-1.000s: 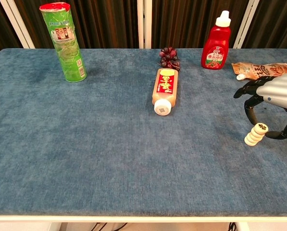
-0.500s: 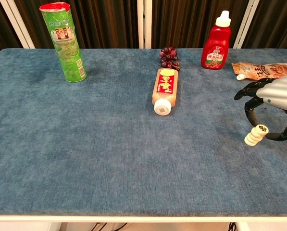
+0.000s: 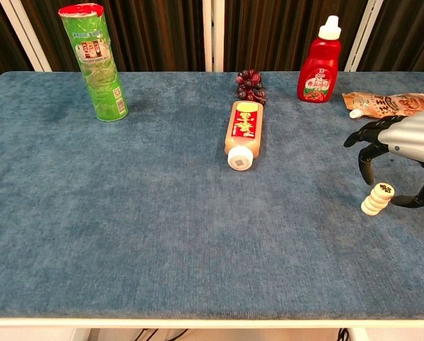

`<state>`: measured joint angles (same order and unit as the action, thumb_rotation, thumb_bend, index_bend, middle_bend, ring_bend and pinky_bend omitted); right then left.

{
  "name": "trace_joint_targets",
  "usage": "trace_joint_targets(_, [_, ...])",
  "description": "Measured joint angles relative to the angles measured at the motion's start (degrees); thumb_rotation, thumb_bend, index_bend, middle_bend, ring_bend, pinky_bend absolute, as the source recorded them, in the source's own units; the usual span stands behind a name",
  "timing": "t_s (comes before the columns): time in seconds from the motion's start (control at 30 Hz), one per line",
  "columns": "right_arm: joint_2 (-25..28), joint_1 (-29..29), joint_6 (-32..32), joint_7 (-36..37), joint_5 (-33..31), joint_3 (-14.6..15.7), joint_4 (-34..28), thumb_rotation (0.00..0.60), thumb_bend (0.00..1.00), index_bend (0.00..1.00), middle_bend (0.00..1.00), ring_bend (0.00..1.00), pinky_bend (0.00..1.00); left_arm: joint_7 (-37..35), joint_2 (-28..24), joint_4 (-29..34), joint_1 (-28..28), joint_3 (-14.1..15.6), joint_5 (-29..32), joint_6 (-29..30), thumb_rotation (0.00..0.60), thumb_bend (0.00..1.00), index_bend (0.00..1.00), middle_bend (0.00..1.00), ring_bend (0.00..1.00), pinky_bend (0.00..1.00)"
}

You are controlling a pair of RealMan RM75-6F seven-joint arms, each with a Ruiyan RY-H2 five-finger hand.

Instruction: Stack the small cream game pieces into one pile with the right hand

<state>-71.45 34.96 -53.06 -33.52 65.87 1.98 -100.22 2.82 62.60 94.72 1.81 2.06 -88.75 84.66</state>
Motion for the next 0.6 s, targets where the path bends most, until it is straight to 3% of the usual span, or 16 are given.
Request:
trace_joint_targets(0.07, [0.7, -0.2, -0.6, 0.6, 0.5, -0.1, -0.7, 0.600, 0.22, 0.34, 0.07, 0.00, 0.00, 0.1, 0.0, 0.1, 0.0, 0.0, -0.1, 0.2, 0.600, 0.09, 0.00, 0.00, 0.00, 0.00])
trace_joint_targets(0.2, [3.0, -1.6, -3.6, 3.1, 3.6, -0.1, -2.9, 0.600, 0.21, 0.09, 0.01, 0.00, 0.00, 0.2, -0.2, 0.3, -0.1, -0.1, -0.4, 0.6, 0.600, 0.09, 0.00, 0.00, 0.00, 0.00])
trace_joint_targets(0.27, [4.5, -3.2, -6.6, 5.1, 6.4, 0.2, -3.8, 0.600, 0.18, 0.01, 0.00, 0.00, 0.00, 0.1, -0.2, 0.3, -0.1, -0.2, -0.4, 0.8, 0.600, 0.09, 0.00, 0.00, 0.00, 0.00])
trace_joint_targets(0.43, [6.0, -8.9, -17.9, 9.9, 13.1, 1.0, -2.4, 0.600, 0.13, 0.00, 0.00, 0.00, 0.00, 0.8, 0.0, -0.1, 0.1, -0.5, -0.4, 0.8, 0.600, 0.09, 0.00, 0.00, 0.00, 0.00])
trace_joint_targets(0.6, [5.2, -16.8, -30.3, 16.0, 16.4, 1.0, 5.9, 0.600, 0.13, 0.00, 0.00, 0.00, 0.00, 1.7, 0.3, -0.6, 0.5, -1.2, -1.0, 1.6, 0.600, 0.09, 0.00, 0.00, 0.00, 0.00])
